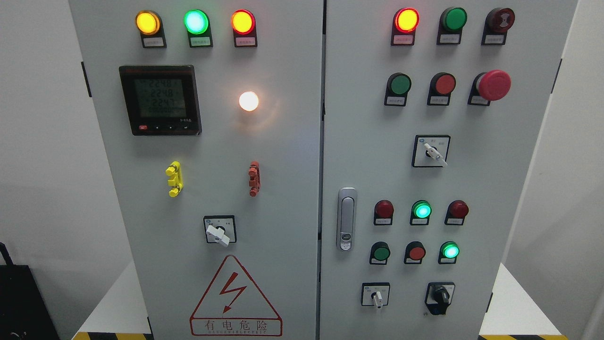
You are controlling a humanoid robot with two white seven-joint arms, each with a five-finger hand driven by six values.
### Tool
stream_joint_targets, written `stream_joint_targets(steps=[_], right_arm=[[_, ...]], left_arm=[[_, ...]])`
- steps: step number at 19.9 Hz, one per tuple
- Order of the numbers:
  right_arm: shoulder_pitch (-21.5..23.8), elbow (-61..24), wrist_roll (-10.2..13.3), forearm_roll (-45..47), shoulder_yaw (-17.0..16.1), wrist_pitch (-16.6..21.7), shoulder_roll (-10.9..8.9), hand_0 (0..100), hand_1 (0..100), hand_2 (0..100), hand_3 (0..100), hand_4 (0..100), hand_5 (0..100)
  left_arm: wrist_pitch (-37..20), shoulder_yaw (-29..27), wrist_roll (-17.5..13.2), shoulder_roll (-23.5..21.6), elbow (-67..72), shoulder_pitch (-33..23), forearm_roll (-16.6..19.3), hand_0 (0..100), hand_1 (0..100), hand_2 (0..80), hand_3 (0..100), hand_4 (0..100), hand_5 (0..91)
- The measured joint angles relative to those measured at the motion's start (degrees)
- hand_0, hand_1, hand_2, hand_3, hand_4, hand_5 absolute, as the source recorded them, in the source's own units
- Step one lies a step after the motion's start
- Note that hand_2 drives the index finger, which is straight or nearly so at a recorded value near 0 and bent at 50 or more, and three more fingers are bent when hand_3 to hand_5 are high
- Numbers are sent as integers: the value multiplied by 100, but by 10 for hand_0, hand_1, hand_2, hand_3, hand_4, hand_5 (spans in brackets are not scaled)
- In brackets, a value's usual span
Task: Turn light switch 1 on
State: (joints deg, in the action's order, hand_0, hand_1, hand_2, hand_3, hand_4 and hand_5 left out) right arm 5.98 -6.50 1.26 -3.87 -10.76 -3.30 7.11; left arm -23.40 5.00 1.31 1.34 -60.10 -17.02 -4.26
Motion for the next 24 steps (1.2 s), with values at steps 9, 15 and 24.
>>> stream_joint_targets(steps=[9, 15, 24], right_arm=[[0, -1, -1, 0, 1, -1, 0, 0, 0, 0, 0, 0, 0], [0, -1, -1, 0, 1, -1, -1, 0, 0, 0, 0, 0, 0], [0, -1, -1, 0, 2, 1, -2, 0, 0, 0, 0, 0, 0]], left_arm=[[1962, 63, -1328, 23, 3190, 513, 9, 276, 4, 0, 0, 0, 0], [2221, 100, -886, 88, 4218, 777, 44, 262, 0, 0, 0, 0, 0], [2249, 120, -784, 136, 4991, 891, 48, 260, 0, 0, 0, 0, 0]])
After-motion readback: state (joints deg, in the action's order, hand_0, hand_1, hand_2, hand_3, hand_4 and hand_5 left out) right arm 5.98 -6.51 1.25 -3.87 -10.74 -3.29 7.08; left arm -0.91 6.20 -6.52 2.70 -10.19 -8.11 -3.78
